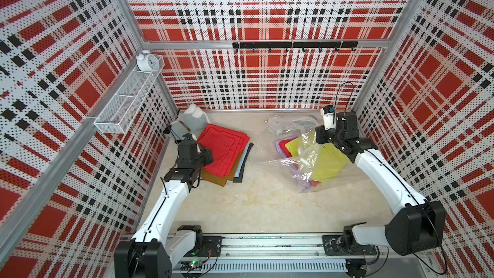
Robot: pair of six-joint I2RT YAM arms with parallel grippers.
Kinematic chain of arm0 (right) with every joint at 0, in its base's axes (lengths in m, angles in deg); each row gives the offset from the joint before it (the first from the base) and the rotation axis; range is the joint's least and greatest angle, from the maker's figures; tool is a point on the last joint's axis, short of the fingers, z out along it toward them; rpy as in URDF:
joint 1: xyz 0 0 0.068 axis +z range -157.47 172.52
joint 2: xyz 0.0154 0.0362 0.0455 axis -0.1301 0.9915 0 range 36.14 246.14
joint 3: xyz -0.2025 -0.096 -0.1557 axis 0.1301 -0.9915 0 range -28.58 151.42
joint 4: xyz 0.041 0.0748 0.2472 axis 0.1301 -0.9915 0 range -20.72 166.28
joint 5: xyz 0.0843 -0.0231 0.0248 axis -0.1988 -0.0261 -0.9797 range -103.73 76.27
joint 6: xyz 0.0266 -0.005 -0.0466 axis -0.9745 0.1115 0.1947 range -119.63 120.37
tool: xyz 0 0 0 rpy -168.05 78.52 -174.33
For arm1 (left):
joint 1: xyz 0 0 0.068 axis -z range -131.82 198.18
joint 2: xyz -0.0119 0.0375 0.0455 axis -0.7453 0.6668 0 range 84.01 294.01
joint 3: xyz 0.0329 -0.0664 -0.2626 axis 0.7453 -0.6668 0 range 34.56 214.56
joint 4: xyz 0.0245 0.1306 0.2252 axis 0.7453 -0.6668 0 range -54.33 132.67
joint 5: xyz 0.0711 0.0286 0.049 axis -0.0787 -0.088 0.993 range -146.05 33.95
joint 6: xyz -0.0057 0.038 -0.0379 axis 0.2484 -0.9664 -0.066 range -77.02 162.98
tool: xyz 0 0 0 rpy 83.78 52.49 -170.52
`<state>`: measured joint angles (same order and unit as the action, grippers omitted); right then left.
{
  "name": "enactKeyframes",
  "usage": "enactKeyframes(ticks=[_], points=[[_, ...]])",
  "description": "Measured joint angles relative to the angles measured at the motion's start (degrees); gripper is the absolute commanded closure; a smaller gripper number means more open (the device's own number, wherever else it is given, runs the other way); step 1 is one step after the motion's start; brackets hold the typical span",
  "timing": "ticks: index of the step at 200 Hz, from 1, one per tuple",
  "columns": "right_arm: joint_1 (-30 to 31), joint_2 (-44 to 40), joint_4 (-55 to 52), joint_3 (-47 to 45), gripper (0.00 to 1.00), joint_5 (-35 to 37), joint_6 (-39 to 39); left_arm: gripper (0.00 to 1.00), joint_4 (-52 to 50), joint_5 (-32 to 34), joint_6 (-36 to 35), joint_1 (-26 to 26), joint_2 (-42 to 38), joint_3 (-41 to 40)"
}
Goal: Take the trousers out of the vacuum bag
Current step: Place the trousers at the center of the board.
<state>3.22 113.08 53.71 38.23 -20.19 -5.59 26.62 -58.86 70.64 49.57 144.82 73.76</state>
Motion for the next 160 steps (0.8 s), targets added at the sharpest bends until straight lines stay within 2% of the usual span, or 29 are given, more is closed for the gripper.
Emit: enactKeyframes(ticks=[43,98,118,131,160], points=[[0.0,0.0,-0.3,0.0,1.00,0.0,0.0,0.60,6.8,0.3,5.4,1.1,0.0,-8.3],[0.0,0.0,-0.4,0.3,1.00,0.0,0.0,0.58,9.6,2.3,8.1,2.6,-0.2,-9.3],[0.0,0.0,-0.6,0.3,1.00,0.0,0.1,0.51,8.6,3.8,7.4,5.2,0.1,-6.6],[0.0,0.0,-0.9,0.5,1.00,-0.2,0.1,0.50,8.0,4.9,6.1,8.2,1.3,-2.9],[0.0,0.0,-1.6,2.2,1.00,-1.3,0.5,0.47,8.2,8.3,2.3,19.1,8.0,8.7]])
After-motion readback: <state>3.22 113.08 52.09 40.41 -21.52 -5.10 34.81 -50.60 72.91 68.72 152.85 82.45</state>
